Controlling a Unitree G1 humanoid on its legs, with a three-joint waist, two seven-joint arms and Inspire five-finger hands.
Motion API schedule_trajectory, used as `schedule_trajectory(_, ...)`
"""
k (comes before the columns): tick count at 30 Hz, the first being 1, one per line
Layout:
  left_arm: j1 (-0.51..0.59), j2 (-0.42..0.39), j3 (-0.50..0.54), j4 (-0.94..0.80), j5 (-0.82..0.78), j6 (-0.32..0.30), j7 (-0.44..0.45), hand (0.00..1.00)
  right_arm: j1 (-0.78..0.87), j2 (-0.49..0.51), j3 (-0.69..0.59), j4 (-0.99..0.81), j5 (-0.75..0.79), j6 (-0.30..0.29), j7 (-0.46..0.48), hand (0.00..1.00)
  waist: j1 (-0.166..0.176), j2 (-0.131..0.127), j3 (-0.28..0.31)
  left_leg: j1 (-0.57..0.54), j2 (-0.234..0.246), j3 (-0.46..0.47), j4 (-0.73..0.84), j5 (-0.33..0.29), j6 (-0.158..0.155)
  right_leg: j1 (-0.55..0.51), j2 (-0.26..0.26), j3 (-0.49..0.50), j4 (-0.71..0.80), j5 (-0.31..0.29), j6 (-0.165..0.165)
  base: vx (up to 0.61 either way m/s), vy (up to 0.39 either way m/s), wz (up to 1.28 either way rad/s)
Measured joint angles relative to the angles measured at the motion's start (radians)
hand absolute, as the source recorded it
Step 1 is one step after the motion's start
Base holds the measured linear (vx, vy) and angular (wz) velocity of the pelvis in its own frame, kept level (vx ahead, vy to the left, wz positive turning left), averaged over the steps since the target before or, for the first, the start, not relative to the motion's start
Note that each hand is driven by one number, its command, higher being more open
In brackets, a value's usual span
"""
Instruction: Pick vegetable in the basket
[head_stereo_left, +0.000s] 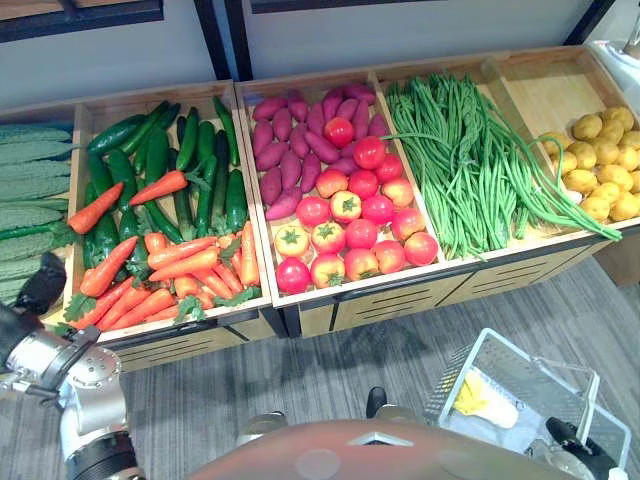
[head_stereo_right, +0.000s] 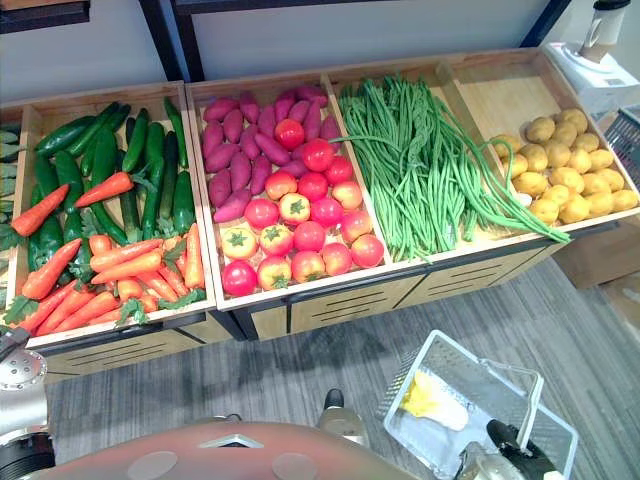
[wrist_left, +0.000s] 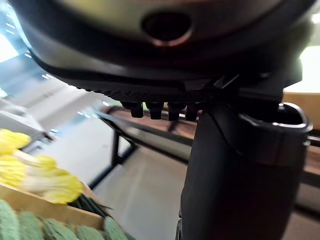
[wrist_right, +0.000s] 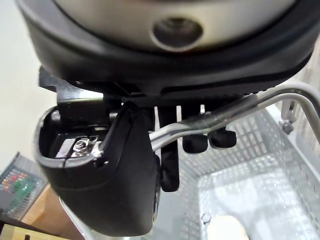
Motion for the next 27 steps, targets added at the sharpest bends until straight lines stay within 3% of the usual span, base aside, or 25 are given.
schedule_trajectory(6,0.066,0.293,-0.226,0.047,0.080,-0.166,-0.201,1.00,-0.019,-0.062,0.015,0.000,-0.001,0.000,0.014,0.00,-0.014,0.035,0.011,-0.015,-0.008,0.000,0.009,-0.003,0.004,-0.015,-0.011,-0.001,0.003,0.000,0.000,0.01,0.006,0.00)
schedule_trajectory(8,0.080,0.337,-0.292,0.059,0.094,-0.222,-0.273,1.00,-0.029,-0.082,0.018,-0.003,-0.002,-0.006,0.018,0.00,-0.020,0.050,0.018,-0.013,-0.013,0.002,0.010,-0.007,0.009,-0.015,-0.016,0.001,0.008,0.000,0.000,0.01,0.033,-0.04)
schedule_trajectory(12,0.112,0.403,-0.361,0.057,0.090,-0.283,-0.409,1.00,-0.024,-0.097,0.023,-0.003,-0.002,-0.007,0.020,0.00,-0.023,0.053,0.023,-0.011,-0.016,0.009,0.008,-0.011,0.015,-0.017,-0.012,0.006,0.010,0.000,0.000,0.00,0.006,-0.01)
schedule_trajectory(15,0.133,0.464,-0.401,0.058,0.086,-0.284,-0.482,1.00,0.000,-0.099,0.040,-0.023,-0.003,-0.007,0.021,0.00,-0.016,0.052,0.023,-0.006,-0.018,0.016,0.004,-0.010,0.015,-0.018,-0.012,0.017,0.013,0.000,0.000,-0.02,0.003,-0.05)
schedule_trajectory(18,0.138,0.474,-0.426,0.060,0.080,-0.281,-0.517,1.00,0.012,-0.104,0.043,-0.044,-0.027,-0.007,0.022,0.00,-0.012,0.053,0.021,0.001,-0.019,0.023,-0.004,-0.009,0.018,-0.018,-0.012,0.026,0.014,0.000,0.000,-0.02,0.003,-0.05)
schedule_trajectory(27,0.103,0.478,-0.479,0.139,0.080,-0.263,-0.541,1.00,0.041,-0.117,0.077,-0.083,-0.042,-0.007,0.035,0.00,-0.012,0.052,-0.015,-0.011,-0.019,0.033,-0.007,-0.007,0.018,-0.038,-0.012,0.033,0.019,0.000,0.000,-0.01,-0.005,-0.03)
